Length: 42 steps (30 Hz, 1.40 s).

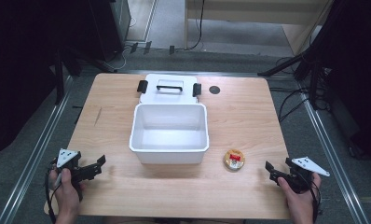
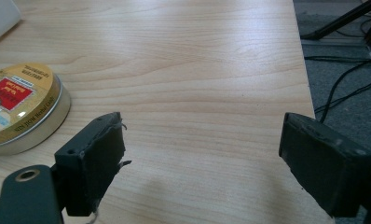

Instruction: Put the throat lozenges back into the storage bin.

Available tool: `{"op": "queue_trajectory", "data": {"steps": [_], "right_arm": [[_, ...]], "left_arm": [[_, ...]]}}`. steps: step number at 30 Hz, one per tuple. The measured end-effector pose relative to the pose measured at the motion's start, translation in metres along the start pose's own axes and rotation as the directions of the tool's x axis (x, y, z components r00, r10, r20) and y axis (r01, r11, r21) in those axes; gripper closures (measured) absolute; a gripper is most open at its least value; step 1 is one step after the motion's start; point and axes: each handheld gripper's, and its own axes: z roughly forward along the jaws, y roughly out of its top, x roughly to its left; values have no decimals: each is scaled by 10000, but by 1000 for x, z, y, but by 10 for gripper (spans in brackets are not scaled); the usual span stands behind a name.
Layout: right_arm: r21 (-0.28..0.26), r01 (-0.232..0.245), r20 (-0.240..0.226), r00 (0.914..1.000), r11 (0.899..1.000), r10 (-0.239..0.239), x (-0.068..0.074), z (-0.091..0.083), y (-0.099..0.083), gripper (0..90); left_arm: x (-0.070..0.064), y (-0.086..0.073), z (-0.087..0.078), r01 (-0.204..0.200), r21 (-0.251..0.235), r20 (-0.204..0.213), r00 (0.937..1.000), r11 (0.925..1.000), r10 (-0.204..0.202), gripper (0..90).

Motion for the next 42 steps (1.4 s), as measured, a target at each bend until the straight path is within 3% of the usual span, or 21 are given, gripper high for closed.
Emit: {"op": "queue_trajectory", "data": {"steps": [6,10,16,20,28,31,34,37,39,42], "right_arm": [[-179,-74,-183,9998,9998,71,3,0,0,181],[-163,479,53,9988,9987,-478,9,1,0,202],[-366,416,-154,9990,9985,-422,16,-2,6,246],[-373,733,-83,9972,9966,-737,23,-5,13,248],[-470,923,-603,9936,9946,-950,30,-13,32,386],[-122,1237,-888,9883,9922,-1243,32,-11,35,397],[358,1593,-888,9838,9866,-1557,36,-8,36,395],[946,1857,-1177,9776,9780,-1743,40,-5,40,411],[1633,2070,-1728,9686,9646,-1786,43,-3,45,453],[2275,2608,-1699,9593,9382,-2254,51,2,48,462]], "left_arm": [[0,0,1,29,8,-126,9999,10000,-29,7],[0,0,1,51,-13,-192,9998,10000,-51,7],[0,0,0,13,-27,-187,9998,10000,-13,7],[-1,0,0,-17,-8,-212,9998,10000,17,7],[-3,1,2,-53,75,-156,9999,10000,54,7],[-3,1,2,-33,83,-121,9999,10000,34,7],[-3,1,2,42,40,-77,10000,10000,-41,7],[-3,1,2,37,23,-53,10000,10000,-37,7],[-3,1,2,35,14,-56,10000,10000,-35,7],[-3,1,2,28,14,-38,10000,10000,-28,7]]}}
